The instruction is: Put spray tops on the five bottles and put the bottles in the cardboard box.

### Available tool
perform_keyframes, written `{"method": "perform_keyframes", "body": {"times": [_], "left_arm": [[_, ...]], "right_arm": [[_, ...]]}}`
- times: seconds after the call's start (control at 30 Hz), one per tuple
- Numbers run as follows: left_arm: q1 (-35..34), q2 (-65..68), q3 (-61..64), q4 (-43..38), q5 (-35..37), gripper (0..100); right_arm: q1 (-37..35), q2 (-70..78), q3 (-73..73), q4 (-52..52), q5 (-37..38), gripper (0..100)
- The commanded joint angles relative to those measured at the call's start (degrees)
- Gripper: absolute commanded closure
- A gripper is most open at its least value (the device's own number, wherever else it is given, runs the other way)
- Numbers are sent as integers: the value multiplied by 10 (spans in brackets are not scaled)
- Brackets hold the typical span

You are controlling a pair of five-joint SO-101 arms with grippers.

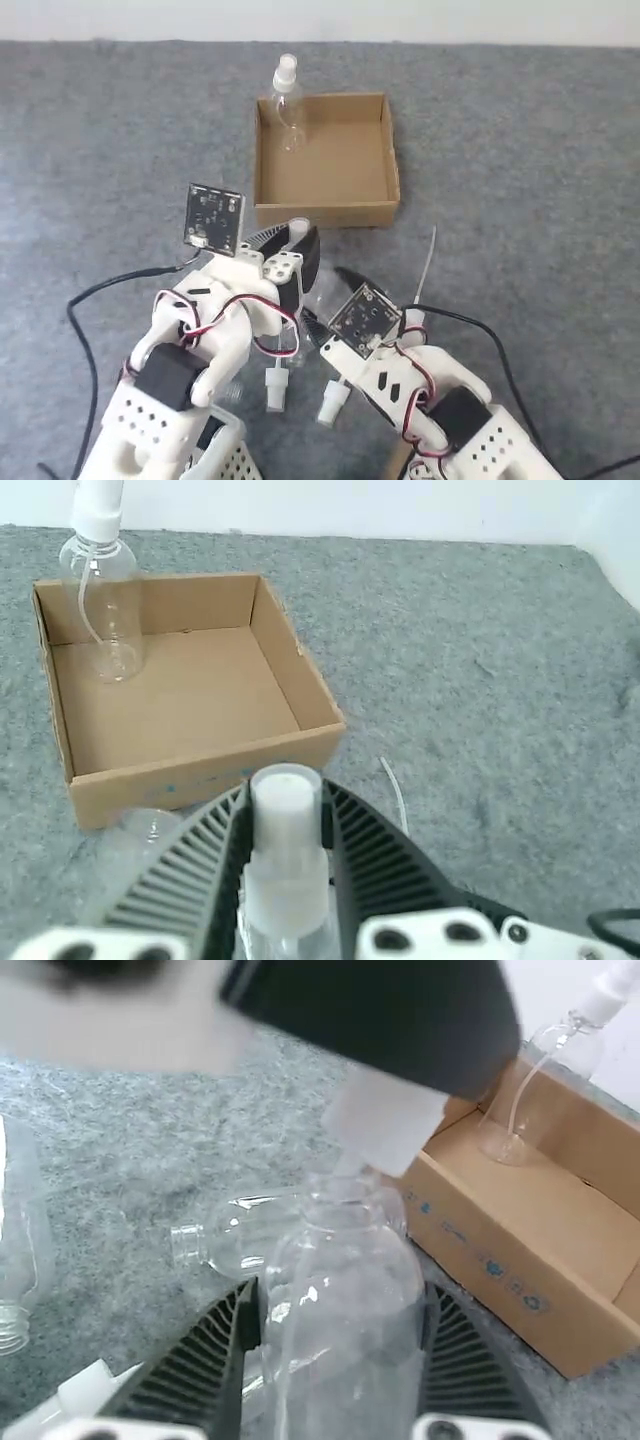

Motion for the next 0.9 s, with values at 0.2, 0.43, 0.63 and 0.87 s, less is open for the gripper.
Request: {"method": "perform_keyframes", "body": {"times": [0.2,0.43,0.63,0.87], "left_arm": [[-1,-9,-7,34,-14,863],[-5,-88,-5,73,-13,810],[-5,-215,44,69,-13,804],[-6,-342,88,69,-17,803]], "right_arm": [[22,-12,-9,-13,-3,873],[22,-12,-3,-34,-4,873],[22,-12,16,-73,-22,873],[22,-12,16,-73,-22,873]]}}
